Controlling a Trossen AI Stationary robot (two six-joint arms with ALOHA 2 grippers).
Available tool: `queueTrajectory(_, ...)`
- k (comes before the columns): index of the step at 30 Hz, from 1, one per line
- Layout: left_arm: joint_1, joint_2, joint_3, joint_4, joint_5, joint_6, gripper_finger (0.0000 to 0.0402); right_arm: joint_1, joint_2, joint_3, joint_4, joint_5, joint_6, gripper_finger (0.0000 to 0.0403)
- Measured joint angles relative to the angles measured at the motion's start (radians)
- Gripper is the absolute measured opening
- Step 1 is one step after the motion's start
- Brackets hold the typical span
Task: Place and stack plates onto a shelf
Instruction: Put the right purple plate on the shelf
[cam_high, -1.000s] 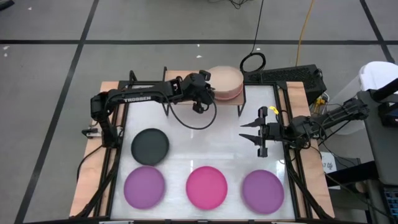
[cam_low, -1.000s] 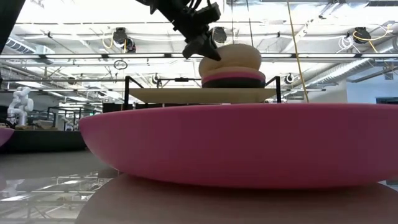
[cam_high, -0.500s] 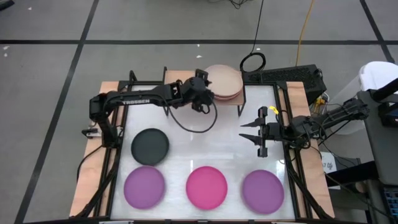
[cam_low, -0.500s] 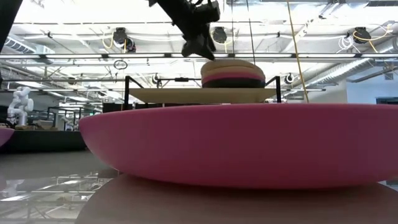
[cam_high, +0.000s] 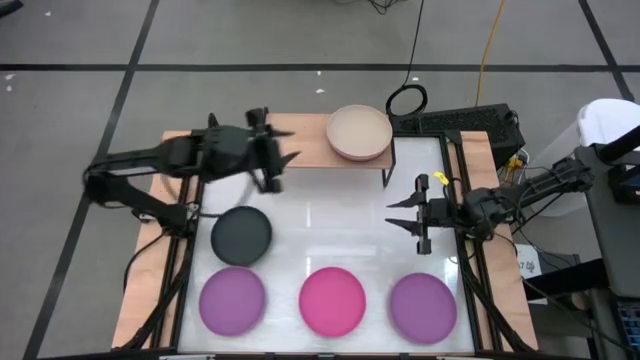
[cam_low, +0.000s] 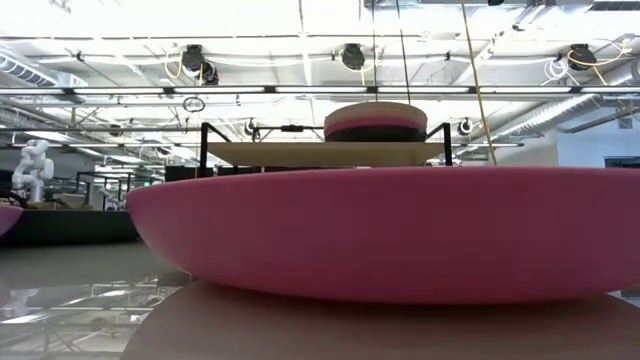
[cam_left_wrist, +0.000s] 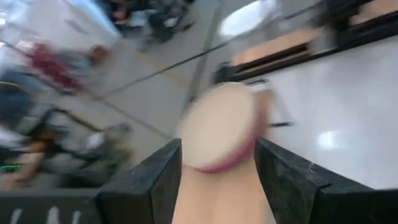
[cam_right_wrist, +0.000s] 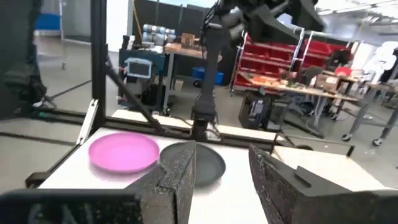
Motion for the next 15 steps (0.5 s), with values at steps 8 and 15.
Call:
queueTrajectory(8, -0.092, -0.301, -0.400, 0.199, 0.054, -0.157, 0.0144, 0.000, 0.016, 0.080, -0.273, -0.001, 0.109, 0.0130)
queueTrajectory(15, -0.196, -0.444, -0.815, 0.647, 0.055, -0.269, 0.0122, 0.000, 0.123, 0.142, -0.614, -0.105, 0.284, 0.0130)
